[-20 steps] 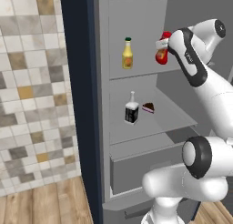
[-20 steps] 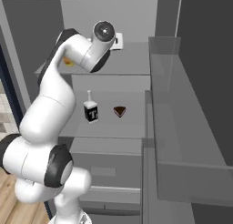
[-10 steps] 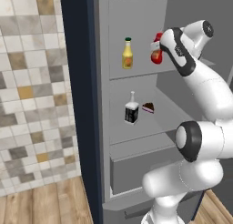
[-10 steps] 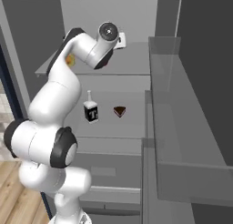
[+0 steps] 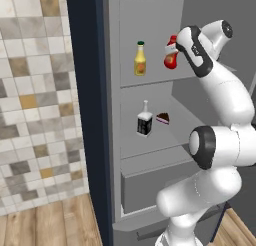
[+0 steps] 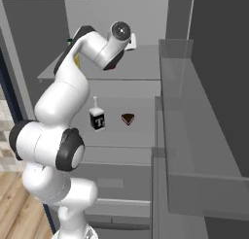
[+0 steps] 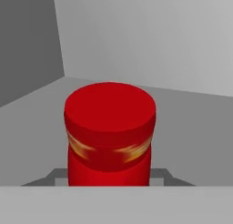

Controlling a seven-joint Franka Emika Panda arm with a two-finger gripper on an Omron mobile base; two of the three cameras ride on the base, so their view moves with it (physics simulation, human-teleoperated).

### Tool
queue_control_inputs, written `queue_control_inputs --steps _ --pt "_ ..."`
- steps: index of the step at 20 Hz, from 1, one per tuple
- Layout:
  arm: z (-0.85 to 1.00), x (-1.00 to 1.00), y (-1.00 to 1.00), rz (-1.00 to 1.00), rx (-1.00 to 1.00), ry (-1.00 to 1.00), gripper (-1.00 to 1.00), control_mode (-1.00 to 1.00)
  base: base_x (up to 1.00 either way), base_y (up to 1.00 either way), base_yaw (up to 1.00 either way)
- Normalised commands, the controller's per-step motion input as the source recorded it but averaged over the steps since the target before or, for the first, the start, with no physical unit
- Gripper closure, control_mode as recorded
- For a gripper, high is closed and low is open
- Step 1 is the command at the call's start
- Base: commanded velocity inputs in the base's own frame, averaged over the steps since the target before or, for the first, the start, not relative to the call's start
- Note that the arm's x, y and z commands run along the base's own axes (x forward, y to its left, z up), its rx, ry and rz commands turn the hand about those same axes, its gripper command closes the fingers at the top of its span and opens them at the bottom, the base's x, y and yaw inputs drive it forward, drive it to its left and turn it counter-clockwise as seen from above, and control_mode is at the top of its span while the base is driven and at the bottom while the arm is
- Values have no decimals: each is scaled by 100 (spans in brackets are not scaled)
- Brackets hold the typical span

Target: Place the mustard and ketchup from the counter to the top shelf of the fridge. If the existing items in the fridge are on the top shelf, move them to other shelves.

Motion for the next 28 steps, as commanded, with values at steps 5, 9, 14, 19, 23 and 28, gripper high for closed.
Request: queue_control_inputs --steps 5,9,14,19,23,28 --pt "0 -14 0 0 0 0 -100 -100 0 0 0" --pt "0 -31 0 0 0 0 -100 -100 0 0 0" --pt "0 -81 -5 -1 0 -3 -100 -100 0 0 0" --pt "2 -100 -13 -4 0 -15 -100 -100 0 0 0" --pt "0 -100 -4 -4 0 -21 -100 -100 0 0 0" --pt "0 -100 -1 0 -5 -16 -100 -100 0 0 0"
